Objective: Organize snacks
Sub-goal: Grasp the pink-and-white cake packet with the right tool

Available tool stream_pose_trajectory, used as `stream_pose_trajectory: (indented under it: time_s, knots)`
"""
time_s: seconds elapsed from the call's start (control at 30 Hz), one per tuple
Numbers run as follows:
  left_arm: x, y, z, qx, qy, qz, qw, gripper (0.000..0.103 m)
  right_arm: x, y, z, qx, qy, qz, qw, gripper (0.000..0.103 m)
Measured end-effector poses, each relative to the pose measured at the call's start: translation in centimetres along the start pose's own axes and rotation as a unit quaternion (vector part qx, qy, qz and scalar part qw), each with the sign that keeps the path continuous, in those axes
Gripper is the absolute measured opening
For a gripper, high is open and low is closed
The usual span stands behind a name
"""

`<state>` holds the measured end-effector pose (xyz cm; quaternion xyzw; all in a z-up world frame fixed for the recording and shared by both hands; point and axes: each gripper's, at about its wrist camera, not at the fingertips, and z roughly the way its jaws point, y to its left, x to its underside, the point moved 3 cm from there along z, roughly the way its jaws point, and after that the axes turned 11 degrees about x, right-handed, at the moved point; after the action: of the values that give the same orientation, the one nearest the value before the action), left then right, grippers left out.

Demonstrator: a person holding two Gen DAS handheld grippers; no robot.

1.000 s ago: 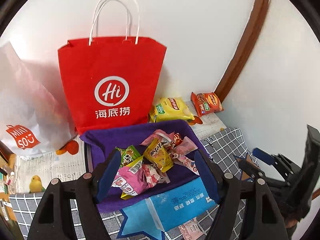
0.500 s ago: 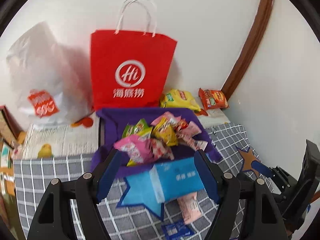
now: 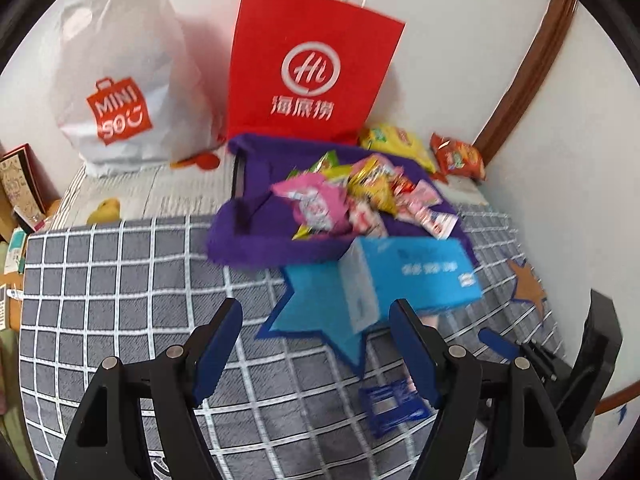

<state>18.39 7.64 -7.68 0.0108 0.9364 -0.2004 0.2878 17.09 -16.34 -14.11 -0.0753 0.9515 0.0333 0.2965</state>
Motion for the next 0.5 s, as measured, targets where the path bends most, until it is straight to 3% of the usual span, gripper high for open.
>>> stream_pose_trajectory:
  time_s: [0.27, 0.5]
  knots:
    - [1.6, 1.7, 2.0, -0.014, 0.018, -0.017, 0.9996, 0.074, 1.5, 1.4, 3.5, -0.015, 0.038, -0.007, 0.999, 0.057]
    - [1.8, 1.6, 2.6, -0.010, 0.025, -0.011, 0.9996, 0.074, 1.6, 2.9, 4.8, 0.017, 0.034, -0.034, 0.999, 0.056]
